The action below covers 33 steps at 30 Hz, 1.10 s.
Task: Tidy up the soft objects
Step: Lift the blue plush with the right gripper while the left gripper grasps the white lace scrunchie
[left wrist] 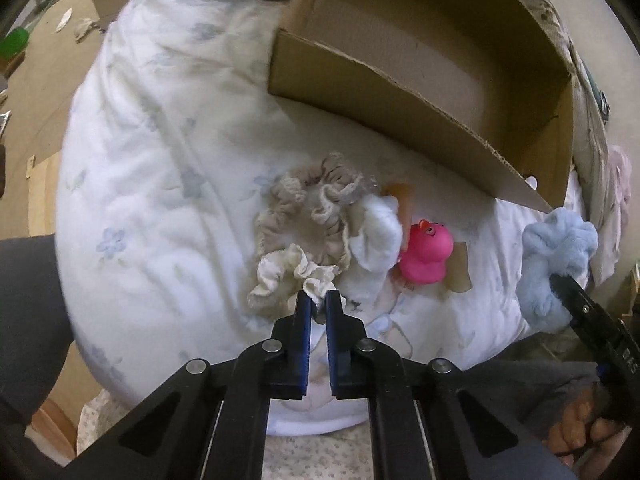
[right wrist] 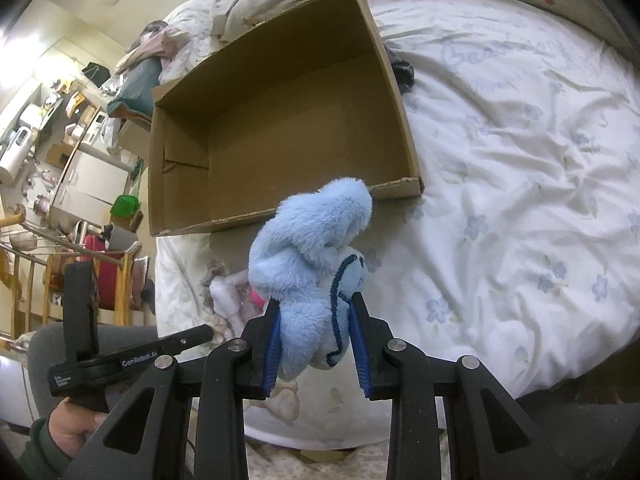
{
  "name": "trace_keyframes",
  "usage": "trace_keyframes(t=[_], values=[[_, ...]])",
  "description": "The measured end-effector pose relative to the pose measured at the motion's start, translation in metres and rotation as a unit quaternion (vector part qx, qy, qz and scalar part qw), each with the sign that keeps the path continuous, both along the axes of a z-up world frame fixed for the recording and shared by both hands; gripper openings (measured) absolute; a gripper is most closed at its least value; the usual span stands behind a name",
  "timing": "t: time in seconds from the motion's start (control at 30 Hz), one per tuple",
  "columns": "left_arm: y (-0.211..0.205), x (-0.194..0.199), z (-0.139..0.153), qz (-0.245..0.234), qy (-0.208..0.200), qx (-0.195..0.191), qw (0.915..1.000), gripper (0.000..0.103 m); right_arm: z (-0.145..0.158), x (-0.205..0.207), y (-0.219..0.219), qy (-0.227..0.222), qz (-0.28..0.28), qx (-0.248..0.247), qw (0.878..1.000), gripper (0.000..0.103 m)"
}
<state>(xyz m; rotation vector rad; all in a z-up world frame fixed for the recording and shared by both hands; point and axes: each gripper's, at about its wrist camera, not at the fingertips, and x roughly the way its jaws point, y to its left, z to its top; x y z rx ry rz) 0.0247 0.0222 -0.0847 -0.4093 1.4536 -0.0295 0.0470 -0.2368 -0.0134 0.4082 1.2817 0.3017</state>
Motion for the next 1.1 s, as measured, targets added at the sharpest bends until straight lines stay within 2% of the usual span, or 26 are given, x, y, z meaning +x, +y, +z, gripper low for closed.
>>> trace_keyframes(t=[0.1,0.27,0.43,0.53,0.63,0.7,0.9,1.1], values=[[0.006,-0.005,0.016,0.005,-0.010,-0.004,0.9999,0.006,0.000,-0.001,0.000,0.000,0.002,0.002,1.000,0.032],[0.015,-0.007,0.054,0.004,-0.050,0.007,0.9987,0.006,0.004,-0.004,0.000,-0.002,0.007,0.002,1.000,0.032],[0.022,0.001,0.091,0.006,-0.089,0.014,0.9959,0.006,0.021,-0.005,0.004,-0.026,0.025,-0.031,0.999,0.032],[0.020,0.011,0.111,0.003,-0.120,0.017,0.9926,0.006,0.037,0.001,0.007,-0.044,0.031,-0.026,0.998,0.032],[0.013,0.027,0.132,-0.009,-0.167,0.046,0.9848,0.006,0.052,0.012,0.011,-0.061,0.033,-0.021,0.997,0.032],[0.009,0.039,0.141,-0.019,-0.179,0.051,0.9823,0.006,0.060,0.022,0.015,-0.070,0.035,-0.021,0.997,0.032],[-0.009,0.080,0.148,-0.044,-0.196,0.052,0.9783,0.006,0.075,0.058,0.028,-0.101,0.045,-0.032,0.993,0.032],[-0.032,0.115,0.131,-0.076,-0.197,0.062,0.9755,0.006,0.068,0.093,0.035,-0.116,0.040,-0.050,0.991,0.032]])
